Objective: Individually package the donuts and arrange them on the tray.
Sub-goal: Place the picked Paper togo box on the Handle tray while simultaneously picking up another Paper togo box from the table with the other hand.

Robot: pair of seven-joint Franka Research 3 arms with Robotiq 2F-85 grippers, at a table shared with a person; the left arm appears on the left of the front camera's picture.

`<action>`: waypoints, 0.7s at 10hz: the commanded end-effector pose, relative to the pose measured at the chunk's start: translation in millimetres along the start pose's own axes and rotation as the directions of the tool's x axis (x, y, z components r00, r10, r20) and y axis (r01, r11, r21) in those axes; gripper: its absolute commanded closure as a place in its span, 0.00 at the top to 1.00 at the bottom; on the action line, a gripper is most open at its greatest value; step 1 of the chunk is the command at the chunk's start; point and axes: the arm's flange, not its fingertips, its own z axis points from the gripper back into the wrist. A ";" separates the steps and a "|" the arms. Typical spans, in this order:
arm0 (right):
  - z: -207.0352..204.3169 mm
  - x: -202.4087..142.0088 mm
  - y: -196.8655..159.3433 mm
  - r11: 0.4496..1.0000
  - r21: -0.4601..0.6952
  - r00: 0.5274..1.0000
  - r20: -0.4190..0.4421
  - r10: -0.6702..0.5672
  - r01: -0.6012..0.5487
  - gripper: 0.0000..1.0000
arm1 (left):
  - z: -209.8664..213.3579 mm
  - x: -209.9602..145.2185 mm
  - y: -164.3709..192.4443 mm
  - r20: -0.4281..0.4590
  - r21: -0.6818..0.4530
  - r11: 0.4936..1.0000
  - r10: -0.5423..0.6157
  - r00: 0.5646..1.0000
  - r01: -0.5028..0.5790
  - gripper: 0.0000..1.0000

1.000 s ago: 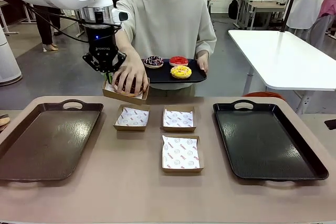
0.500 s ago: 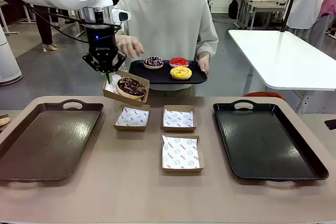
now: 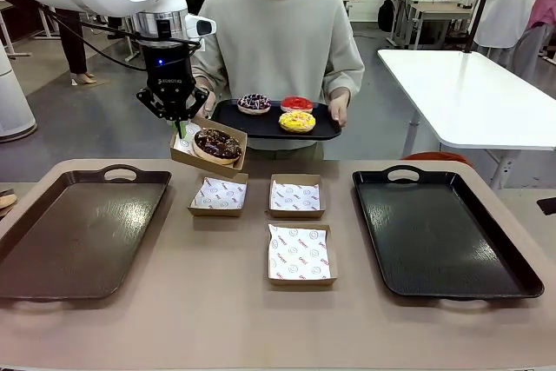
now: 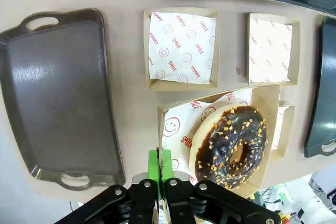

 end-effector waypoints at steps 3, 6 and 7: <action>0.0 0.0 0.0 1.000 0.000 1.000 0.000 0.000 0.000 1.00 | -0.1 0.0 0.0 0.000 0.000 1.000 0.000 1.000 0.000 0.01; -42.8 28.3 65.6 0.975 -0.219 0.996 -0.084 0.029 -0.047 1.00 | 46.2 -26.1 57.4 0.019 -0.096 0.995 0.026 0.999 -0.024 0.01; -62.1 44.8 79.5 0.945 -0.326 0.992 -0.126 -0.007 -0.035 1.00 | 52.8 -33.7 80.7 0.004 -0.103 0.994 0.041 0.999 -0.040 0.01</action>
